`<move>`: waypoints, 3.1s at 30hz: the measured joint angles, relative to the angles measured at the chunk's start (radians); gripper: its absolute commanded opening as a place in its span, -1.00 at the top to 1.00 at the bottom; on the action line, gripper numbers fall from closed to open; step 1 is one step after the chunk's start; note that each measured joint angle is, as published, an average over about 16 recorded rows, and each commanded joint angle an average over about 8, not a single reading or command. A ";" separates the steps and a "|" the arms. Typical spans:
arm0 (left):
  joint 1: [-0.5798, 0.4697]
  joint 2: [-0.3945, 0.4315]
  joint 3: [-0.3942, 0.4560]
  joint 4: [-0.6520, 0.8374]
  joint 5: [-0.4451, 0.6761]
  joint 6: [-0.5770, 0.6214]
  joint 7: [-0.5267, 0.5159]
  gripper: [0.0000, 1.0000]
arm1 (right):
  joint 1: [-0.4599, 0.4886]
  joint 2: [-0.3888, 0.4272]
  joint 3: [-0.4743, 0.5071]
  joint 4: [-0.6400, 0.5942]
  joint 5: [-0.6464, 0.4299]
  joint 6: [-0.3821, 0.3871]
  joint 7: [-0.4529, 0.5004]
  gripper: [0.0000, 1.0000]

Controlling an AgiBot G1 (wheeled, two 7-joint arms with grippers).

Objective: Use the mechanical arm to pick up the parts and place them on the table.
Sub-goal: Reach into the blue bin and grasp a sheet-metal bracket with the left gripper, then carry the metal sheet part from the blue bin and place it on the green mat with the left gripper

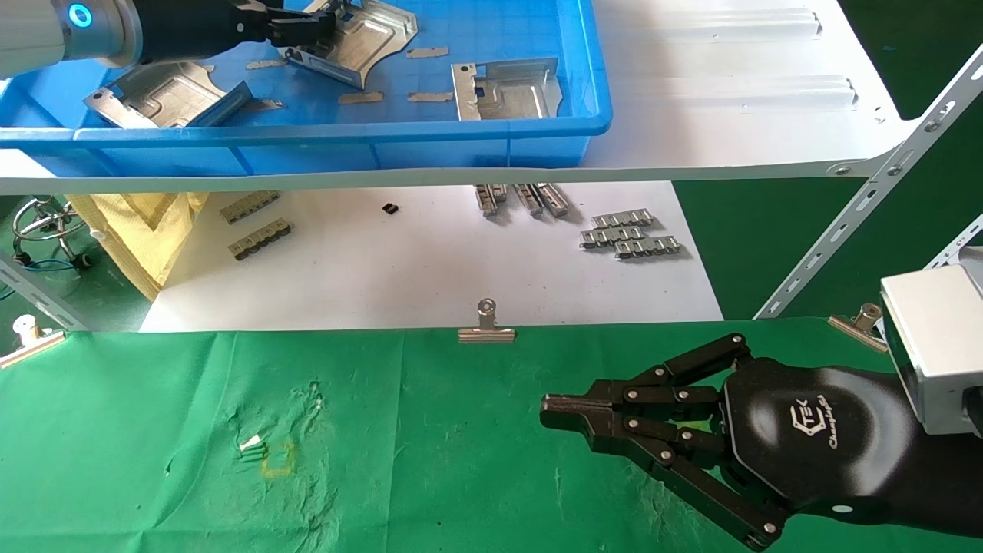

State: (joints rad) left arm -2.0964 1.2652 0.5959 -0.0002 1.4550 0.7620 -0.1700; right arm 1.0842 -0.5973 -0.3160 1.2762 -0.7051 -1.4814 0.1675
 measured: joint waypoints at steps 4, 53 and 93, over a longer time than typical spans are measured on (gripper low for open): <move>0.001 0.002 -0.001 0.000 -0.001 -0.002 -0.001 1.00 | 0.000 0.000 0.000 0.000 0.000 0.000 0.000 -0.75; 0.217 -0.401 -0.095 -0.439 -0.392 0.843 0.361 1.00 | 0.000 0.001 -0.002 0.000 0.001 0.001 -0.001 -1.00; 0.428 -0.446 0.249 -0.240 -0.235 0.795 1.028 -1.00 | 0.001 0.001 -0.003 0.000 0.002 0.001 -0.001 -1.00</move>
State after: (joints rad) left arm -1.6681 0.8193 0.8445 -0.2404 1.2203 1.5572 0.8585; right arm 1.0849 -0.5961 -0.3189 1.2762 -0.7031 -1.4802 0.1660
